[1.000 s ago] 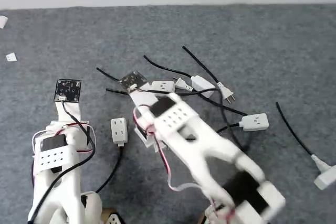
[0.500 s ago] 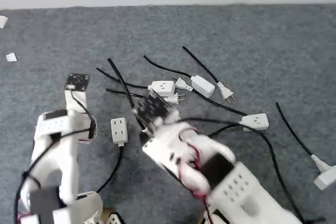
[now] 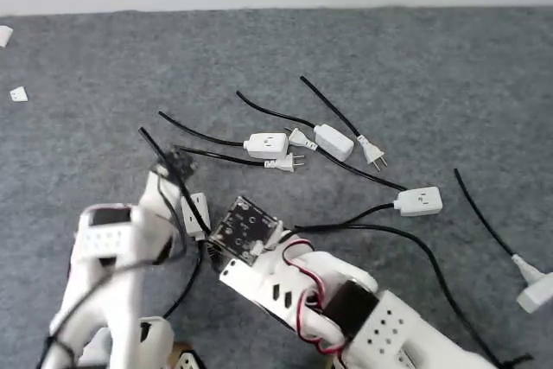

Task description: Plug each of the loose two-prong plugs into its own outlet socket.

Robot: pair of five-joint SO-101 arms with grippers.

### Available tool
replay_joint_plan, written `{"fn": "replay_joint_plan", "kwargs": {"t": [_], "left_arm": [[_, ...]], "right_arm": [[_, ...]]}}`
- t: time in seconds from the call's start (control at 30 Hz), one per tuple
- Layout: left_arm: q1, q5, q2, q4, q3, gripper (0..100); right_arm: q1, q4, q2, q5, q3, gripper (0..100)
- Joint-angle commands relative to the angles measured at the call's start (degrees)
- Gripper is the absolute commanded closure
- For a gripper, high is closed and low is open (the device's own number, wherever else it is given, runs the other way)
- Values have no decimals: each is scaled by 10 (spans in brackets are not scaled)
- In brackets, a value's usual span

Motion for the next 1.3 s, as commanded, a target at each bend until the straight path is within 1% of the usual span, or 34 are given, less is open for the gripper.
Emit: {"fn": "replay_joint_plan", "kwargs": {"t": [0.0, 0.13, 0.3, 0.43, 0.5, 0.57, 0.7, 0.8, 0.93, 1.13, 1.27], "left_arm": [[27, -18, -137, -6, 53, 987], [50, -45, -258, 29, 109, 987], [48, -38, -379, 38, 154, 987], [47, 21, -458, 32, 183, 987], [37, 57, -499, 4, 206, 987], [11, 113, -542, -32, 225, 987], [-51, 217, -612, -52, 230, 985], [-94, 267, -641, -68, 225, 985], [-127, 299, -642, -76, 213, 985], [-132, 301, -641, -72, 204, 985], [-141, 299, -632, -71, 201, 985]], "right_arm": [[-4, -29, 29, 2, -8, 991], [-4, -29, 41, 2, -15, 991], [-1, -29, 38, 2, -15, 991], [0, -31, 38, 2, -15, 991], [1, -33, 38, 2, -15, 991], [15, -57, 42, -11, -13, 991], [69, -157, 44, -105, 10, 987], [75, -262, 54, -138, 42, 986], [79, -358, 143, -151, 40, 990], [84, -410, 350, -152, -64, 990], [84, -437, 453, -152, -132, 990]]}}
